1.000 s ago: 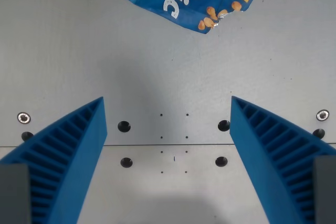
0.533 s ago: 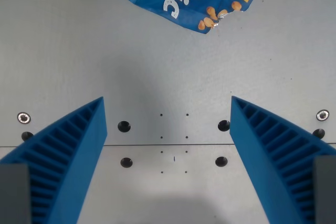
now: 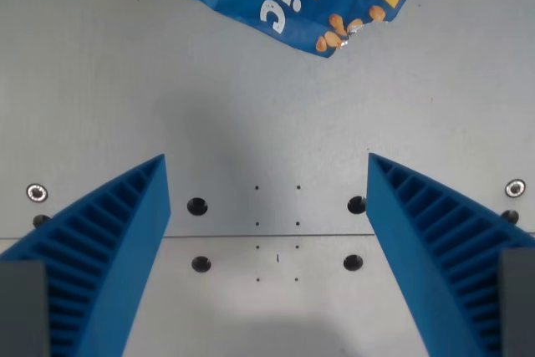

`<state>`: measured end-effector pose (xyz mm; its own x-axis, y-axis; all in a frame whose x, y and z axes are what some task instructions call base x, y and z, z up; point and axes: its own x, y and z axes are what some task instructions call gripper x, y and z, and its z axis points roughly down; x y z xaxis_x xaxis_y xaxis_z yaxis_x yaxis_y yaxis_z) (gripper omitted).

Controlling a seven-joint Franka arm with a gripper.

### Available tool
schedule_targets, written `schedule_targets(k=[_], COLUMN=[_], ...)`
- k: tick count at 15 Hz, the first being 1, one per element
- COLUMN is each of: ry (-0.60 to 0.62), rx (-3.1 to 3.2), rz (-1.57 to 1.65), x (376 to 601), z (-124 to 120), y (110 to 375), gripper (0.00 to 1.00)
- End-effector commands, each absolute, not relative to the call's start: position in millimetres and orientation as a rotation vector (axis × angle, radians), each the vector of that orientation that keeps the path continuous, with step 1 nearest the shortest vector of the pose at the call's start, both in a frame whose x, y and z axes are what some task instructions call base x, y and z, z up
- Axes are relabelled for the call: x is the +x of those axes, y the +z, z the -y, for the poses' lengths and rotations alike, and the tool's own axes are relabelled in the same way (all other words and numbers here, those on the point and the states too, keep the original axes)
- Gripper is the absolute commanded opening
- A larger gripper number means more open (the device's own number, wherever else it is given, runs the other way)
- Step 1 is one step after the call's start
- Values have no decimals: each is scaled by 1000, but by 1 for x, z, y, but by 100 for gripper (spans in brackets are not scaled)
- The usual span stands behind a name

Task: Move above the blue bag

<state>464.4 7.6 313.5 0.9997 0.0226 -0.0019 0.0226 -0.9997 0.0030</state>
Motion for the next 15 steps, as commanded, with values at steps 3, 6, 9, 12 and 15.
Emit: schedule_targets(k=[3, 6, 9, 12, 15], ry=[1, -10, -8, -4, 2], rx=[3139, 3140, 3142, 3144, 3146], rz=[-37, -44, -54, -56, -57], x=[479, 488, 498, 509, 520], z=[-3, -1, 2, 4, 7], y=[306, 299, 290, 281, 270], gripper=[100, 100, 100, 100, 100])
